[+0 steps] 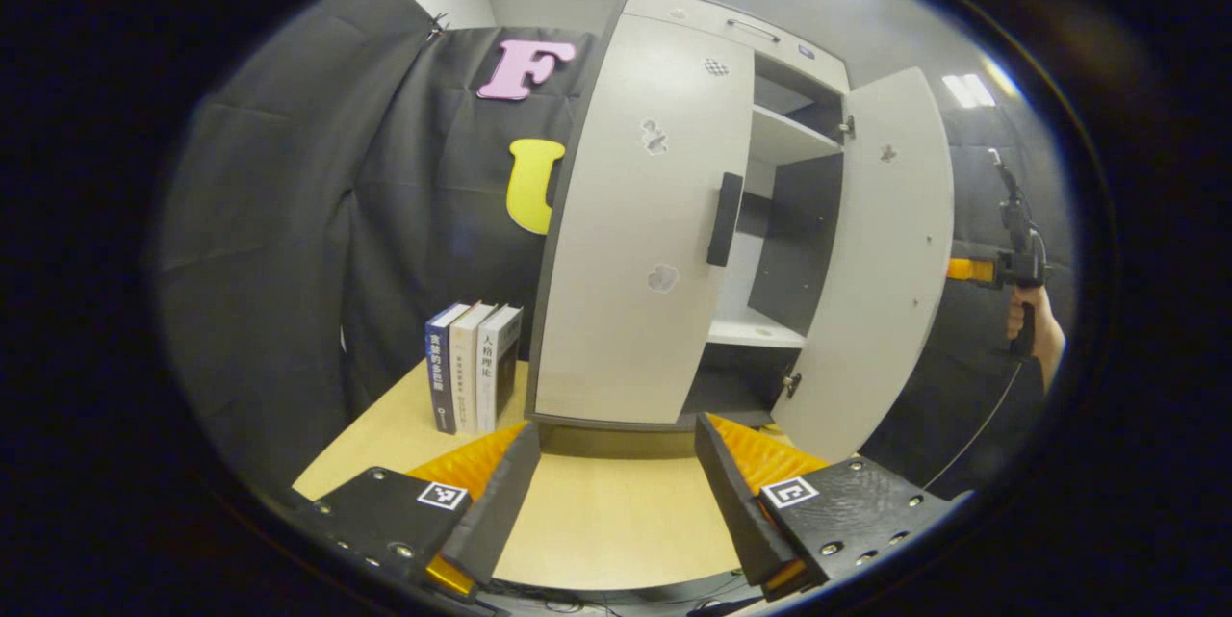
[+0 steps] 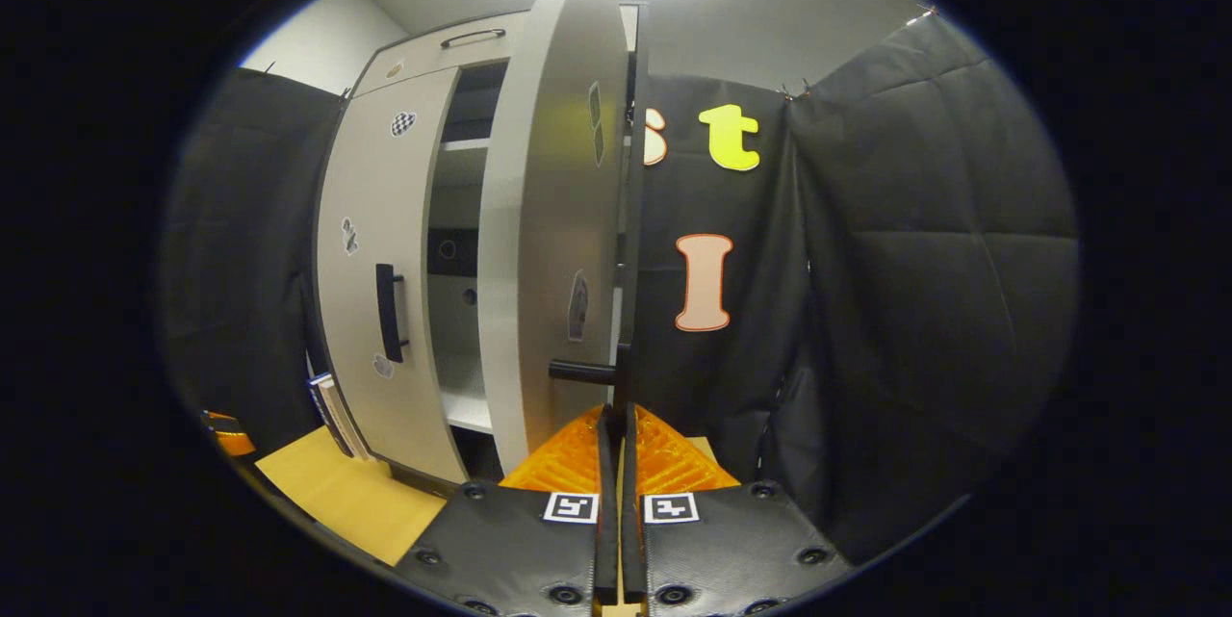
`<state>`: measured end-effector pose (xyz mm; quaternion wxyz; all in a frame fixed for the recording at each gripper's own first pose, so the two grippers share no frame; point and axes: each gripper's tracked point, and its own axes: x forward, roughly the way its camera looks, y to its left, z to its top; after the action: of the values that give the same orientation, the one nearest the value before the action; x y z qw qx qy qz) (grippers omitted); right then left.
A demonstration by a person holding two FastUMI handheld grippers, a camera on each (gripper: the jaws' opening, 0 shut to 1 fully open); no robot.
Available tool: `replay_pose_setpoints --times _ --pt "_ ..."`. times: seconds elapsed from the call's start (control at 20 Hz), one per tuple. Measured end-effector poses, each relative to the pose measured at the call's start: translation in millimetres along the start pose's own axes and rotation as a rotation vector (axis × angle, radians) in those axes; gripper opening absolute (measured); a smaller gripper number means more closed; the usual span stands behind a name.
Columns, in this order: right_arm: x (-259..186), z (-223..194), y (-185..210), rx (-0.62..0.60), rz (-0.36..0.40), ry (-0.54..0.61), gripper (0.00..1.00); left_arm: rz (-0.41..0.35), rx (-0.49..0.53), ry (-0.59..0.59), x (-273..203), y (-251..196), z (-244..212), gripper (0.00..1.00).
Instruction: Open the right door of the double-door shoe cabinet with the right hand, and open the left door with the left hand.
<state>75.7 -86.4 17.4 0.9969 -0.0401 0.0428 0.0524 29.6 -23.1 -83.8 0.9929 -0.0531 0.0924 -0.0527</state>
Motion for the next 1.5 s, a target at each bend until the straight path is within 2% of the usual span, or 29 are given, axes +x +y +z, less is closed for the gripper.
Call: replay_pose_setpoints --times 0.05,0.1,0.25,0.3,0.35,0.55,0.65,0.75,1.0,1.1,1.2,1.35,1.45,1.5 --pt "1 0 -8 0.006 -0.026 0.003 0.03 -0.007 0.011 0.004 4 -3 0 0.95" --pt "1 -2 -17 0.014 -0.049 0.006 0.07 -0.017 0.019 0.006 7 -7 0 0.94" --pt "-6 -2 -12 0.104 0.005 -0.004 0.03 -0.049 0.024 0.011 13 -16 -1 0.95" --pt "-8 -5 -14 0.101 0.006 -0.003 0.06 -0.057 0.02 0.014 15 -19 -2 0.94" --pt "-11 -9 -15 0.093 0.007 0.004 0.03 -0.063 0.017 0.017 16 -22 -3 0.94" --pt "-30 -23 -5 0.058 0.022 0.038 0.03 -0.088 0.017 0.025 23 -28 -5 0.94" --pt "-41 -31 -10 0.018 -0.007 0.052 0.07 -0.1 0.03 0.027 25 -29 -5 0.94" --pt "-55 -33 -12 -0.001 -0.024 0.048 0.0 -0.114 0.038 0.024 28 -31 -3 0.94" --pt "-80 -36 -36 0.032 -0.111 0.072 0.06 -0.15 0.062 0.002 33 -32 13 0.94" --pt "-92 -32 -51 0.039 -0.153 0.069 0.02 -0.166 0.094 -0.024 46 -39 31 0.94" --pt "-99 -26 -69 0.062 -0.207 0.053 0.0 -0.179 0.128 -0.054 77 -55 58 0.95" --pt "-101 -27 -97 0.096 -0.286 0.045 0.02 -0.203 0.138 -0.099 98 -74 85 0.94" --pt "-94 -31 -111 0.124 -0.313 0.055 0.02 -0.222 0.12 -0.117 111 -90 99 0.94" --pt "-89 -30 -118 0.132 -0.322 0.049 0.06 -0.232 0.112 -0.124 119 -98 107 0.95"
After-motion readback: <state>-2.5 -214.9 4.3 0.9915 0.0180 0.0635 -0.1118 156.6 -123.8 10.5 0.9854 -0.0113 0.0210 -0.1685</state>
